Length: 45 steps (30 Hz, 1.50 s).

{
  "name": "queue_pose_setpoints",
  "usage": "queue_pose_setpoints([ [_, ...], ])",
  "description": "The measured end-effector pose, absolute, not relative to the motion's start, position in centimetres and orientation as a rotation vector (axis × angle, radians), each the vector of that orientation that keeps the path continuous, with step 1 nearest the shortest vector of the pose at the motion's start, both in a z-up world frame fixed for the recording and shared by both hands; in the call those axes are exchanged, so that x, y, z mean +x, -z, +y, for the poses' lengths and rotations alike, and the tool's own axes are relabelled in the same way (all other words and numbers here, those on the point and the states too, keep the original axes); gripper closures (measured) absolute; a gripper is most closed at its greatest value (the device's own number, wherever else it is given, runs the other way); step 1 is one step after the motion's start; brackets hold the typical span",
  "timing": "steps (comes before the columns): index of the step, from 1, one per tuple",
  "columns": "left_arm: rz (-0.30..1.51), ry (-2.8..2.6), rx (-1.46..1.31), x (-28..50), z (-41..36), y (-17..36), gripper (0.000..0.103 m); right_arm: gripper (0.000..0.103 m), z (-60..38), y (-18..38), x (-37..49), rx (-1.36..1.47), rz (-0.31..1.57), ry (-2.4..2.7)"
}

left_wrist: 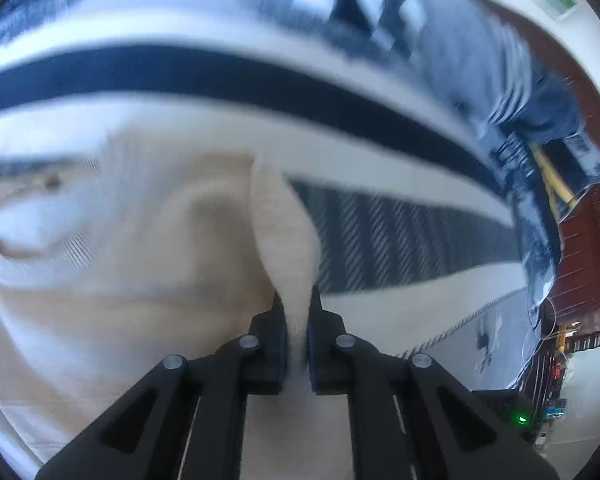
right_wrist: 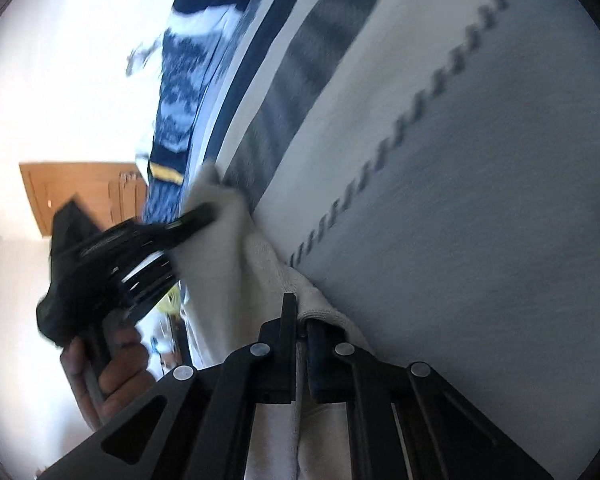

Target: Fold small clothes

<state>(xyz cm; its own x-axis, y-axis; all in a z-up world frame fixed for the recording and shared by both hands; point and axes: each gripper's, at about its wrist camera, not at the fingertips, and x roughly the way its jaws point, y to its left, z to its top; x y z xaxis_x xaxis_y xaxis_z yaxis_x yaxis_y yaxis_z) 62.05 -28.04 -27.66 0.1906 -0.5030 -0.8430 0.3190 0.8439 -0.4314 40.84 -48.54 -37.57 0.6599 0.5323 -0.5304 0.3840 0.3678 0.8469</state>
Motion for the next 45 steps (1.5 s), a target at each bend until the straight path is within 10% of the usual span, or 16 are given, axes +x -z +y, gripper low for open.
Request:
queue_pose_setpoints([
  [24, 1.253, 0.45, -0.005, 65.7, -32.1, 30.8, 0.095, 0.099, -50.5, 38.6, 39.7, 1.306, 0.895, -0.052],
  [28, 1.158, 0.493, 0.017, 63.0, -29.6, 26.2, 0.063, 0.098, -51.1, 38.8, 38.9, 1.348, 0.877, -0.051],
  [31, 1.084, 0.516, 0.028, 59.0, -26.1, 22.6, 0.061, 0.096, -51.5, 37.9, 38.3, 1.307, 0.873, -0.024],
  [35, 1.024, 0.497, 0.018, 51.4, -19.4, 19.6, 0.054, 0.063, -51.8, 36.0, 36.9, 1.215, 0.849, 0.028],
  [45, 1.007, 0.255, -0.075, 30.1, 0.7, 23.7, 0.039, 0.043, -43.3, 29.0, 26.9, 0.785, 0.823, -0.127],
])
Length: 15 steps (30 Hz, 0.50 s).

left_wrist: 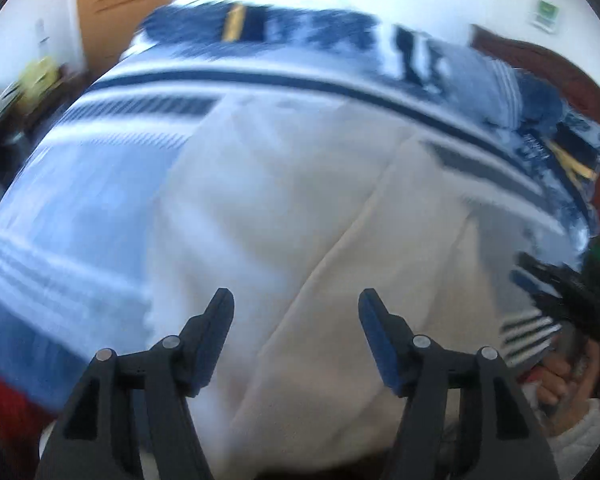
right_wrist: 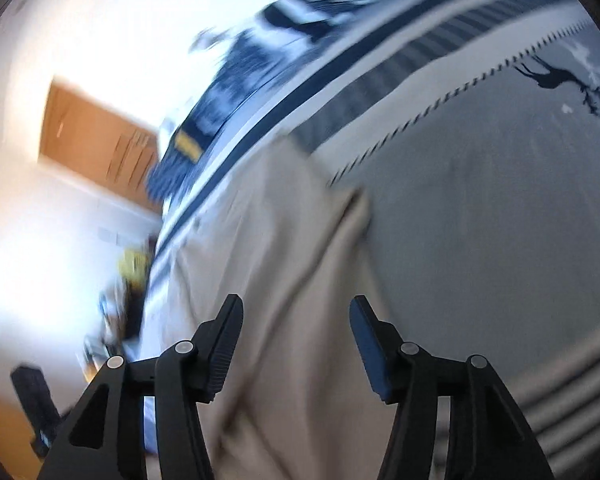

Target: Fold small clothes

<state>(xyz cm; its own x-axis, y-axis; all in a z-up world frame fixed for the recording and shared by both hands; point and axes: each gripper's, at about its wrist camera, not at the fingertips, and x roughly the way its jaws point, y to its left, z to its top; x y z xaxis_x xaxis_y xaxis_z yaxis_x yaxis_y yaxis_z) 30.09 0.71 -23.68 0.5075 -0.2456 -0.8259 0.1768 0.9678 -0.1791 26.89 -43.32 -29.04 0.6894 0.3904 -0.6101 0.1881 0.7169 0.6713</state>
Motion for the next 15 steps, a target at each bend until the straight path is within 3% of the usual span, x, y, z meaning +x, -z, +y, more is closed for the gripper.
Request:
queue_pose_setpoints([
  [7, 1.071, 0.17, -0.18, 25.0, 7.4, 30.2, 0.039, 0.043, -37.6, 30.7, 18.4, 0.6, 0.964, -0.123],
  [15, 1.174, 0.093, -0.246, 25.0, 10.6, 33.6, 0.039, 0.043, -39.8, 30.4, 15.8, 0.522, 0.983, 0.109],
])
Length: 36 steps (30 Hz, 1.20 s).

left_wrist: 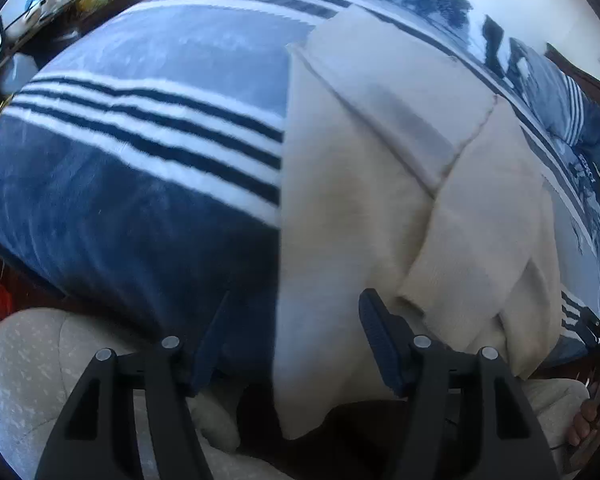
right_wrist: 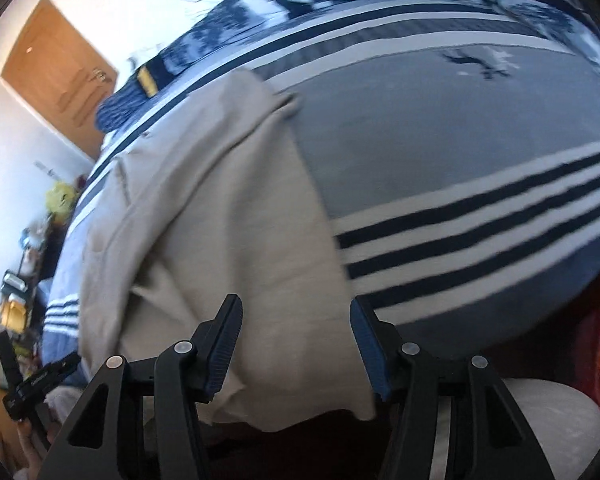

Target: Fold small clothes

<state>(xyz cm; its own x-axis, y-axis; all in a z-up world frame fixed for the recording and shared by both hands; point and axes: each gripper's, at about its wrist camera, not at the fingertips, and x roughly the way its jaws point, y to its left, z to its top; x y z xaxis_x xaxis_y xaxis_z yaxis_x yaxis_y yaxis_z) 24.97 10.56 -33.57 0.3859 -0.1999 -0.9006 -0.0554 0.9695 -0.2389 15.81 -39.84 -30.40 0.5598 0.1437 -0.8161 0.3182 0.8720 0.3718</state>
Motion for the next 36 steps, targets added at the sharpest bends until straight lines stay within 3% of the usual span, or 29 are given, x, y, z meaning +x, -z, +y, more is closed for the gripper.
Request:
queue_pose_setpoints([
  [12, 1.297, 0.129, -0.238, 24.9, 9.7, 36.7, 0.039, 0.043, -42.5, 34.7, 16.2, 0.622, 1.138, 0.11],
  [15, 1.29, 0.13, -0.246, 24.9, 9.8, 36.6, 0.04, 0.053, -41.2, 34.8, 16.2, 0.582, 1.166, 0.083],
  [18, 1.284, 0.135, -0.257, 24.7, 9.6, 36.4, 0.054, 0.054, -39.9, 35.9, 16.8, 0.524, 1.231, 0.094],
  [20, 1.28, 0.16, -0.248, 24.5, 9.4, 36.3, 0.082, 0.059, -39.6, 36.3, 17.2, 0.503, 1.251, 0.1],
  [22, 1.285, 0.185, -0.227, 24.3, 9.0, 36.0, 0.098, 0.069, -39.5, 36.0, 17.3, 0.498, 1.247, 0.1],
  [24, 1.274, 0.194, -0.23, 24.0, 9.3, 35.1, 0.098, 0.097, -39.8, 35.4, 16.8, 0.515, 1.241, 0.109],
  [30, 1.196, 0.228, -0.314, 21.7, 12.6, 31.1, 0.098, 0.098, -40.5, 31.7, 13.8, 0.57, 1.157, 0.05],
  [36, 1.253, 0.164, -0.337, 22.7, 13.9, 32.5, 0.098, 0.099, -39.4, 30.3, 11.9, 0.48, 1.176, 0.051],
])
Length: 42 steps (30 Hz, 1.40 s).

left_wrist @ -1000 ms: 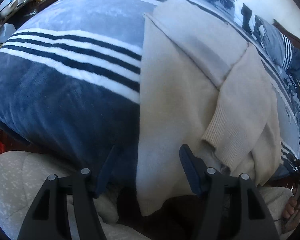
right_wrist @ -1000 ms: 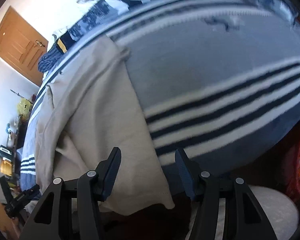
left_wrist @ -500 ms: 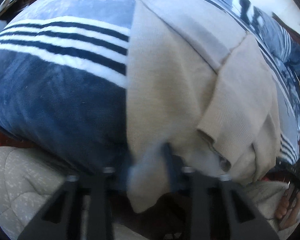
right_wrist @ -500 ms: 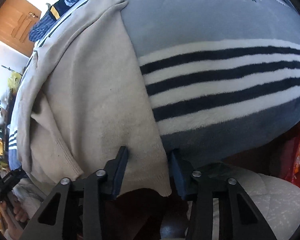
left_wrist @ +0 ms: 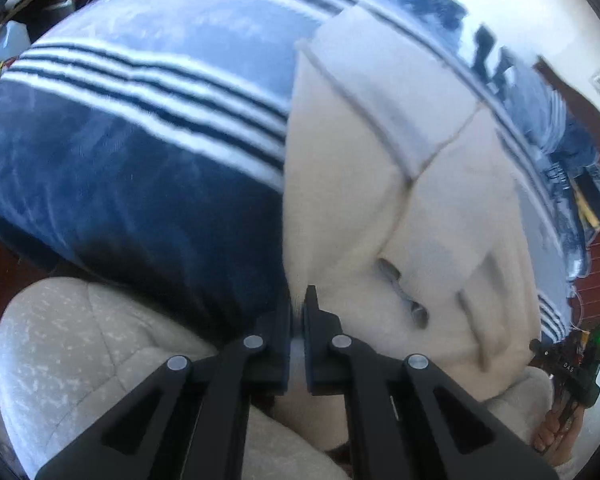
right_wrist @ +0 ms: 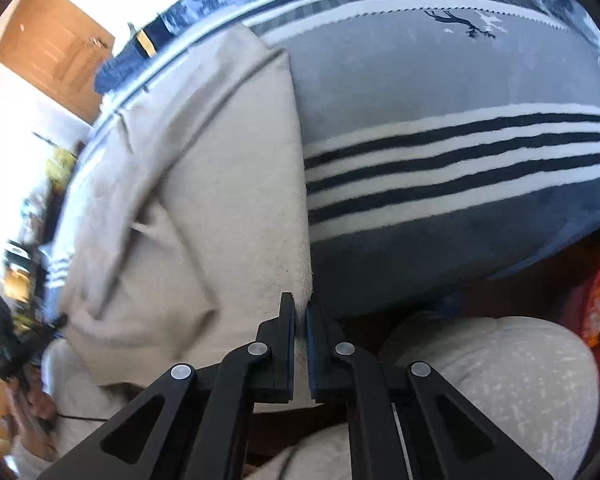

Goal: Fold small clothes
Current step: 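Open both grippers and raise them above the folded sweater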

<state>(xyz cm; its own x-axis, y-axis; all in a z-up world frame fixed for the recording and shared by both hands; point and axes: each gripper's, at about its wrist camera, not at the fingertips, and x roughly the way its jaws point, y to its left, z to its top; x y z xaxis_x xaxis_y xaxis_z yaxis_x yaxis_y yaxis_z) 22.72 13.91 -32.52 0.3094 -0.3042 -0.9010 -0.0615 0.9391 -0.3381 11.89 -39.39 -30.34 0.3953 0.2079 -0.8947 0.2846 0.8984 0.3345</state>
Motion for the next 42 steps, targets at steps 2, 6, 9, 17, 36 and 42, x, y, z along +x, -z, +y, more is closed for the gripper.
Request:
queue_pose_setpoints([
  [2, 1.282, 0.131, -0.306, 22.9, 13.1, 33.3, 0.098, 0.098, -39.0, 31.8, 12.6, 0.437, 1.234, 0.086],
  [6, 1.282, 0.145, -0.26, 22.7, 12.3, 33.2, 0.097, 0.089, -37.6, 32.4, 13.7, 0.371, 1.278, 0.083],
  [9, 1.238, 0.152, -0.281, 22.4, 12.7, 32.1, 0.083, 0.056, -37.4, 30.7, 13.7, 0.387, 1.207, 0.057],
  [17, 1.077, 0.171, -0.216, 24.1, 10.3, 25.4, 0.046, 0.038, -37.2, 24.2, 15.7, 0.437, 0.974, 0.014],
  [36, 1.081, 0.15, -0.114, 45.6, 5.2, 24.7, 0.035, 0.025, -38.0, 22.5, 38.3, 0.45, 0.991, -0.187],
  [42, 1.152, 0.119, -0.146, 52.7, 5.1, 27.9, 0.035, 0.025, -39.6, 25.2, 47.1, 0.454, 1.051, -0.183],
])
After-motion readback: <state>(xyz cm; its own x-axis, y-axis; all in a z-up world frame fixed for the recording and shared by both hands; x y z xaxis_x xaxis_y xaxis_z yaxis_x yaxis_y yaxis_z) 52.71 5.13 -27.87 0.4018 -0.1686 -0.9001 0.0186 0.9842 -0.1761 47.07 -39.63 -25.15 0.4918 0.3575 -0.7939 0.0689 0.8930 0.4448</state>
